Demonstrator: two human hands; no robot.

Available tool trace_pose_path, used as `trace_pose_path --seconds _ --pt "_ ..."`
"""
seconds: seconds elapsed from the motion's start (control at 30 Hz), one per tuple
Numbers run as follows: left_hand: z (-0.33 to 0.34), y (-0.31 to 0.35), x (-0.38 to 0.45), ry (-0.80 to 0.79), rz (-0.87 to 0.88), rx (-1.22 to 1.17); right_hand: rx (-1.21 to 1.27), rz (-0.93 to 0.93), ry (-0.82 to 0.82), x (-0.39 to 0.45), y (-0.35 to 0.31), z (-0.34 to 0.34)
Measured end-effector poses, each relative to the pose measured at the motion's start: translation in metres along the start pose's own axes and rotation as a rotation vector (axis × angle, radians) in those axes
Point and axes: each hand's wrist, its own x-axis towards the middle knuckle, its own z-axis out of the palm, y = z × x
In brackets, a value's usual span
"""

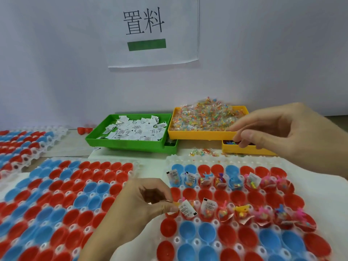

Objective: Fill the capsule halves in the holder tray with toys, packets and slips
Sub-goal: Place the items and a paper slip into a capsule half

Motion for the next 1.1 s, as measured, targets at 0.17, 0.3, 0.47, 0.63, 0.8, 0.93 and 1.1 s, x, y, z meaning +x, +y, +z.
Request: trace_pose_path --seconds 0.17,0.3,0.47,0.63,0.8,0.93,1.1 --pt "0.0071 0.0025 0.0007 0.095 0.069 0.083 0.020 0.015 0.010 0.0009 0.0017 0.0000" --pt "0.0051 0.0014 0.0017 0.159 0.113 0.064 0.011 0.028 0.011 0.0009 0.0018 -0.0020" --pt "0.0056 -0.0016 0.0021 0.136 0.086 0.081 0.016 0.032 0.017 0.0010 0.0022 -0.0016" --pt "0.0015 -0.0036 0.0018 0.093 0.064 0.091 0.001 0.025 0.026 -0.0004 0.0001 -0.0018" --pt "-0.0001 -0.0028 0.0007 0.069 0.077 0.063 0.022 0.031 0.022 -0.0005 0.0004 -0.0030" --pt "-0.0007 -0.0026 0.0006 0.079 0.084 0.051 0.011 0.025 0.017 -0.0002 0.0008 -0.0028" --pt "-0.0018 -0.0043 0.0009 0.046 0.057 0.081 0.018 0.028 0.010 -0.0006 0.0005 -0.0043"
